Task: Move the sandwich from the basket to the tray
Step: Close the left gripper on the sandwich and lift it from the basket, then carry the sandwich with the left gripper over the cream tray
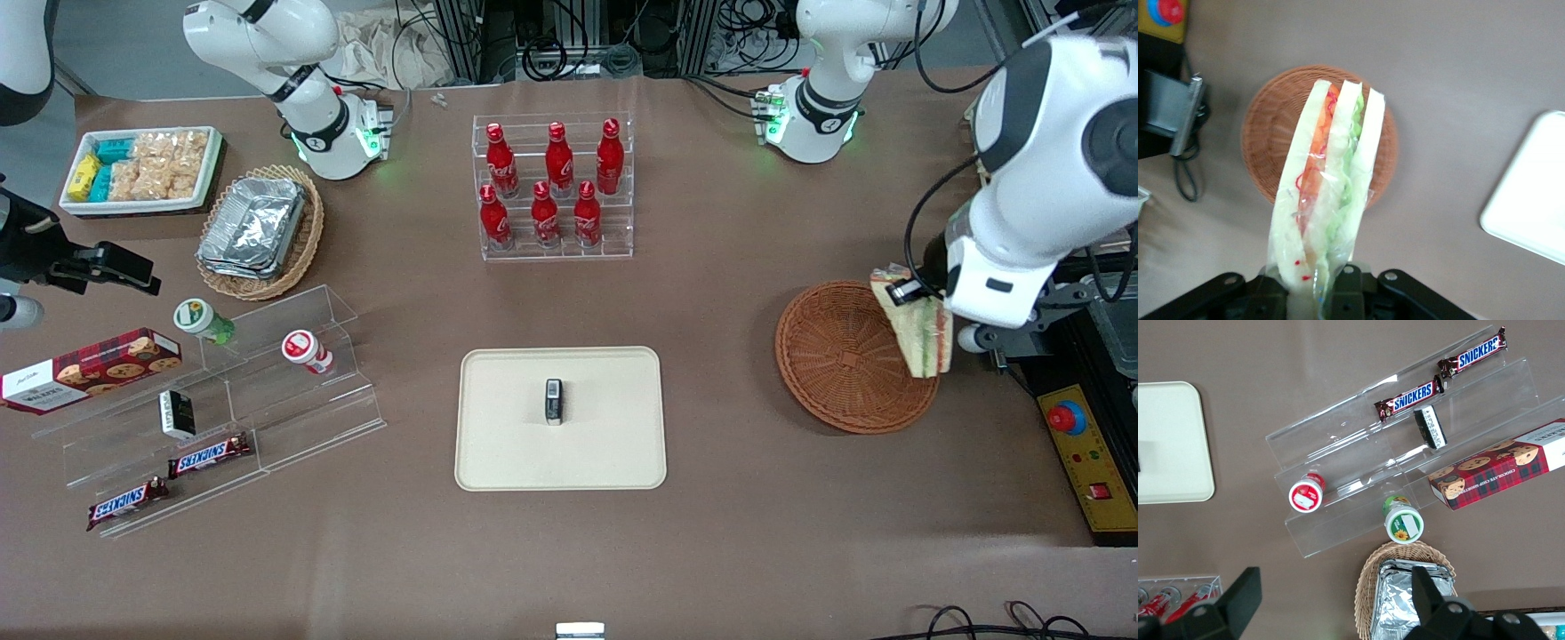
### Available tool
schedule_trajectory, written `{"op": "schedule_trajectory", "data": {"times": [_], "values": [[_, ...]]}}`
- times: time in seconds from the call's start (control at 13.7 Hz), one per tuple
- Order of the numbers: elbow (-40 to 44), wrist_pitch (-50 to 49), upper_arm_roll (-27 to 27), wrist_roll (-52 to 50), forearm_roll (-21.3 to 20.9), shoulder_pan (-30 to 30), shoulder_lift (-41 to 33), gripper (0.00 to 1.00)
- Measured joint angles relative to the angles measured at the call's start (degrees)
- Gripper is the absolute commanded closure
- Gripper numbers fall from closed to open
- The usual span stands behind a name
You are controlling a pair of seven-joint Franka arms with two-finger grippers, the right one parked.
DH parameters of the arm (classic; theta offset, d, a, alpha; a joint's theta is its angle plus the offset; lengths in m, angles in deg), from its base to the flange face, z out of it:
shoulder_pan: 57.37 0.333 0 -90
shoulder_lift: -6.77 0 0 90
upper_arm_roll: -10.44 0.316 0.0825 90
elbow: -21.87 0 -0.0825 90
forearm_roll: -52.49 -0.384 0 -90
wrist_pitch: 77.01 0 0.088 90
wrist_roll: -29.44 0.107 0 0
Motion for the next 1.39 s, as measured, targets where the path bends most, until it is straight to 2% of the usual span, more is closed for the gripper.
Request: {"op": "schedule_trajectory", "data": {"times": [0.07, 0.22, 0.37, 0.73, 1.02, 1.39], "values": [[0.8, -0.1, -2.6, 0.0, 0.4, 0.0, 0.1, 1.00], [1.0, 0.1, -8.3, -0.5, 0.6, -0.3, 1.2, 0.94], [0.8, 3.1, -12.7, -1.0, 0.6, -1.0, 4.2, 1.00], [0.4, 19.5, -14.3, -1.9, -0.3, -7.7, 17.6, 1.00], [1.6, 27.9, -14.2, -8.5, -8.6, -9.9, 29.9, 1.00], [11.5, 28.7, -14.2, -15.2, -14.7, -13.0, 39.8, 1.00]]}}
